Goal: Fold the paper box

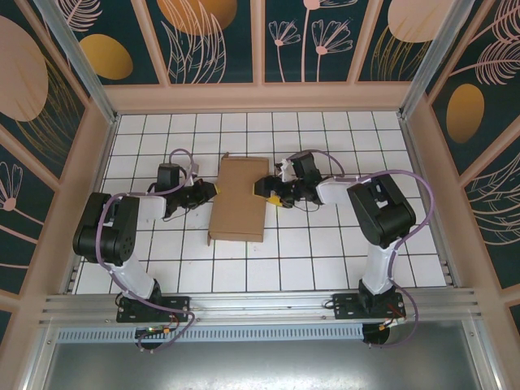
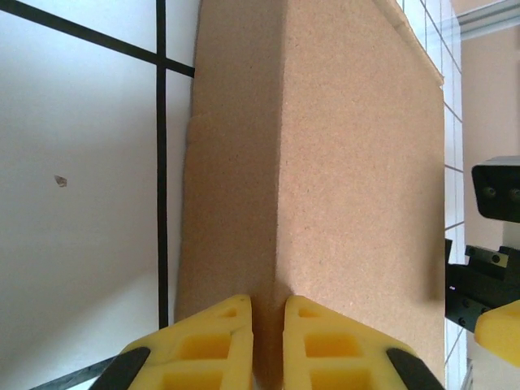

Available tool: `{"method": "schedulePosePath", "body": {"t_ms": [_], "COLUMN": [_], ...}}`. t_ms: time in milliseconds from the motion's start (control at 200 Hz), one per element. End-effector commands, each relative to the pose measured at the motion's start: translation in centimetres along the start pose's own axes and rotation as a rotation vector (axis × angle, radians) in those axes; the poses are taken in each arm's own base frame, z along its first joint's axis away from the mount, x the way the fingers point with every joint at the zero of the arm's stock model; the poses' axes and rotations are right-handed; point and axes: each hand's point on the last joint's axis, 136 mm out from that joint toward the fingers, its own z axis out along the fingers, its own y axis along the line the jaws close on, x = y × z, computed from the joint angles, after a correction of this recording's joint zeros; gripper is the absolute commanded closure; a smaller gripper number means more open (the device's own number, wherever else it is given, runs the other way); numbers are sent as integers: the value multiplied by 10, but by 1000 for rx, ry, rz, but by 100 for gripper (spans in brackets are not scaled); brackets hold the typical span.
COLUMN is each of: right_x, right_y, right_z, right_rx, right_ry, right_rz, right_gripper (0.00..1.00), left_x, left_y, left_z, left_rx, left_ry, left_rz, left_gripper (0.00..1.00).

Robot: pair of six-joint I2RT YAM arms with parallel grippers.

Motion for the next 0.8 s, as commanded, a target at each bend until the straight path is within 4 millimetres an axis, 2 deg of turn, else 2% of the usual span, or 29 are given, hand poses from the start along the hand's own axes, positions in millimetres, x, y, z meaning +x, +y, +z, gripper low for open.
{"method": "schedulePosePath", "body": {"t_ms": [0,185,300,400,691,796], "right_x": [1,-1,1,8,5,6], "right_y": [-42,-43,-33,-14,11,22], "right_z": [7,9,17,27,36,32], "right_rx": [186,253,194,86,18,-64], "right_ry": [-13,-8,14,36,54,52], "right_rz": [19,56,92,115,95,96], "right_gripper": [6,2,2,3,4,7], "left_x": [29,33,33,34,37,37], "left_y": [44,49,51,52,56,55], "left_z": [1,3,4,5,8,8], "left_rx": [-122,-129,-131,-130,-131,-126], "left_ry": [67,79,80,84,99,97], "left_rz": [-122,-133,-137,-139,-157,-156], "left_gripper": [95,97,97,98,100,100]}}
